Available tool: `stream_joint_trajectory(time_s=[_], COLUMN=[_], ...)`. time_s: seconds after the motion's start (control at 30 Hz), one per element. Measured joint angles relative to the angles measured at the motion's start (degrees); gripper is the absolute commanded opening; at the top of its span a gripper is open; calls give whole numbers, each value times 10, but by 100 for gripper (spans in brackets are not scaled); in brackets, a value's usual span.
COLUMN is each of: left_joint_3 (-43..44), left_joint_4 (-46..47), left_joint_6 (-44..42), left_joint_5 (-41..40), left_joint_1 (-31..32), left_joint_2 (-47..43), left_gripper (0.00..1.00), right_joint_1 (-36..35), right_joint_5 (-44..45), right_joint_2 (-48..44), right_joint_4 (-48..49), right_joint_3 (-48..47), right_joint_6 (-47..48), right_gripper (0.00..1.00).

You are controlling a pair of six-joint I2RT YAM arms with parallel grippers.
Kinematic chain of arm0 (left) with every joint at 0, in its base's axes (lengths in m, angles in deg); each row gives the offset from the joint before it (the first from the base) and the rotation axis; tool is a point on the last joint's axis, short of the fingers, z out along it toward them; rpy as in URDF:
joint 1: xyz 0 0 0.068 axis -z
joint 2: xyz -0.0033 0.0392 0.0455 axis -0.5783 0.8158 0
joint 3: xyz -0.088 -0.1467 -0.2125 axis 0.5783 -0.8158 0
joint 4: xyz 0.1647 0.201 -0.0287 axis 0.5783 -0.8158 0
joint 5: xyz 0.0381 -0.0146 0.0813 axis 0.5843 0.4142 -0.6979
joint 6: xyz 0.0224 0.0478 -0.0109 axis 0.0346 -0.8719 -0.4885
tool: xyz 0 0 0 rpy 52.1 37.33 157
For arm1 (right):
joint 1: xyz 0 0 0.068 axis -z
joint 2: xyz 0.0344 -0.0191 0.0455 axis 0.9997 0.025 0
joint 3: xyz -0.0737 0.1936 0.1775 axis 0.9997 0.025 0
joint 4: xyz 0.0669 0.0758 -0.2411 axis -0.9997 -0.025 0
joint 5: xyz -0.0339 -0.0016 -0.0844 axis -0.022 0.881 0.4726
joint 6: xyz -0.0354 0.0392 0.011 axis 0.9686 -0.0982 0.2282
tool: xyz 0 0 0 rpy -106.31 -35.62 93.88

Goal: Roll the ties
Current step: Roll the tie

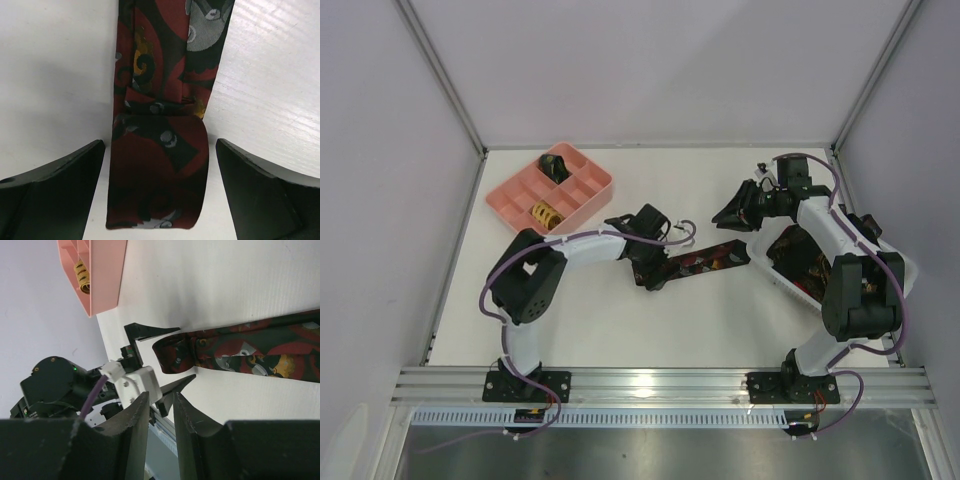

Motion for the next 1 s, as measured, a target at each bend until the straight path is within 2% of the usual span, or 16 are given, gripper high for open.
stream_joint_trajectory(time_s=[0.27, 0.37, 0.4, 0.43, 0.77, 0.83, 0.87, 0.9, 0.93, 1.0], left_joint_3=[10, 17, 20, 22, 22, 19, 18, 16, 12, 2], left_joint_4=[4, 2, 1, 1, 9, 13, 14, 17, 19, 28], left_joint_6=[-8, -7, -7, -7, -6, -6, -7, -7, -7, -7], left_joint_5=[-24, -24, -24, -24, -22, -22, -22, -21, -21, -21], left_joint_1=[5, 5, 5, 5, 6, 6, 6, 6, 6, 6], left_joint_2=[19, 24, 26, 28, 29, 28, 27, 25, 24, 17], left_gripper=[98, 82, 71, 67, 38, 36, 27, 24, 24, 35], right_joint_1=[-1, -2, -2, -3, -8, -11, -12, -14, -16, -20], right_joint_5=[-1, -1, -1, -1, -1, -1, -1, -1, -1, -1], right_joint_2=[-1, -1, -1, -1, -1, -1, -1, -1, -1, -1], right_joint_4=[2, 2, 2, 2, 4, 6, 7, 7, 7, 7], right_joint_3=[2, 2, 2, 2, 4, 5, 5, 5, 5, 5], right_joint_6=[0, 0, 0, -1, -2, -3, -4, -4, -4, -4], right_gripper=[31, 31, 31, 31, 31, 31, 31, 31, 31, 31])
